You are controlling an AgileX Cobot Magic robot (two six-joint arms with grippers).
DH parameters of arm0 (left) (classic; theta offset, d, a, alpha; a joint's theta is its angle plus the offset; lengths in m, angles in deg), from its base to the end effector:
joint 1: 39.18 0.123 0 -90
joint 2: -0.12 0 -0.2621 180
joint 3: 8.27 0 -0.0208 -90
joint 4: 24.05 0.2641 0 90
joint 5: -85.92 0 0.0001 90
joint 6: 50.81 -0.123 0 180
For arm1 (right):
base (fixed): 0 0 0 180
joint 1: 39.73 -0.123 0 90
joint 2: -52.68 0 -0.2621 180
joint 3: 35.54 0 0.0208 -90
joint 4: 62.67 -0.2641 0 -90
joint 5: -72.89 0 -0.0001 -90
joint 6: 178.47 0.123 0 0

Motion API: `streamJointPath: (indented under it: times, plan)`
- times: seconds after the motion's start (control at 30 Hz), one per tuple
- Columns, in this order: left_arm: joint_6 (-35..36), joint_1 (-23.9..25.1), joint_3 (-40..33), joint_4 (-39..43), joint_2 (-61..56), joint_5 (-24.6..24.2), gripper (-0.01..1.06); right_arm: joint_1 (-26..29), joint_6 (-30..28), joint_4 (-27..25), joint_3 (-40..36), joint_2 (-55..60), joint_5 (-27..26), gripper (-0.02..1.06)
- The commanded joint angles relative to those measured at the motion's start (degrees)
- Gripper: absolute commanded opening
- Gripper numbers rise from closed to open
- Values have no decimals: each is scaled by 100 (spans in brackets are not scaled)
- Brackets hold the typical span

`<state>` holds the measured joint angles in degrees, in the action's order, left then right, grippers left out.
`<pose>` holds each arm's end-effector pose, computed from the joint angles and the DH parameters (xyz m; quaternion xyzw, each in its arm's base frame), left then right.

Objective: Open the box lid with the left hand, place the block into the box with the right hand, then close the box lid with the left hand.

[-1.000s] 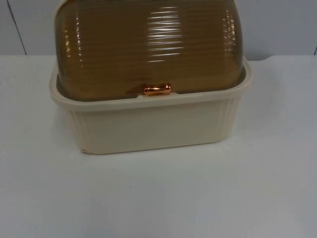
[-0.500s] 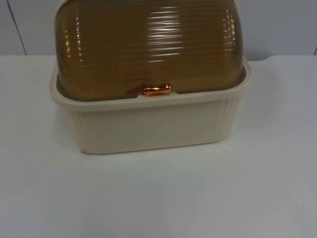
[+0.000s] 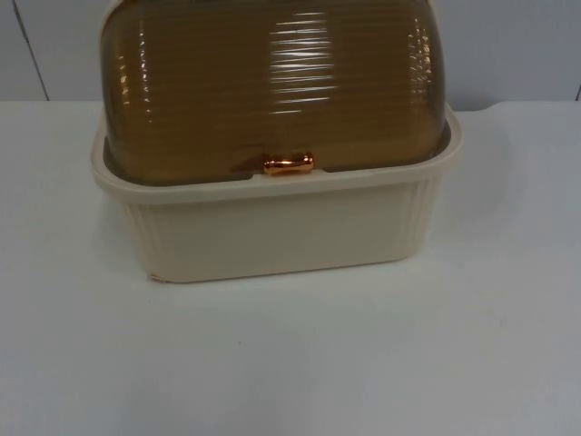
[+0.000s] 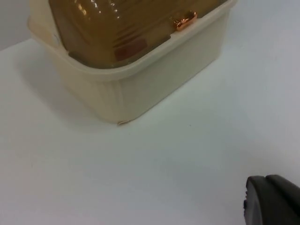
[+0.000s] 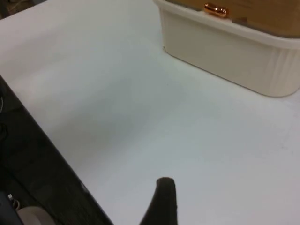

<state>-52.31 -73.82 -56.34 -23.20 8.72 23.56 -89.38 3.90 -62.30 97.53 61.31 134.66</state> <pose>0.0483 -0.0314 0.2649 0.2669 0.8194 -0.1376 0.4883 0.0369 0.0423 0.2723 -0.3423 0.7825 0.2252 0.4688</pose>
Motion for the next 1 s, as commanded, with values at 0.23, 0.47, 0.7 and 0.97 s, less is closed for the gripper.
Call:
streamJointPath:
  times: [0.23,0.47,0.7,0.97]
  plan:
    - [63,2,-20,12,-12,72,0,-32,7,-37,-15,-15,5,70]
    - [63,2,-20,12,-12,72,0,-32,7,-37,-15,-15,5,70]
    - [63,2,-20,14,-12,72,32,-32,8,-37,-15,-15,5,98]
    - [76,2,-20,5,-12,72,105,-32,8,-37,-15,-15,5,105]
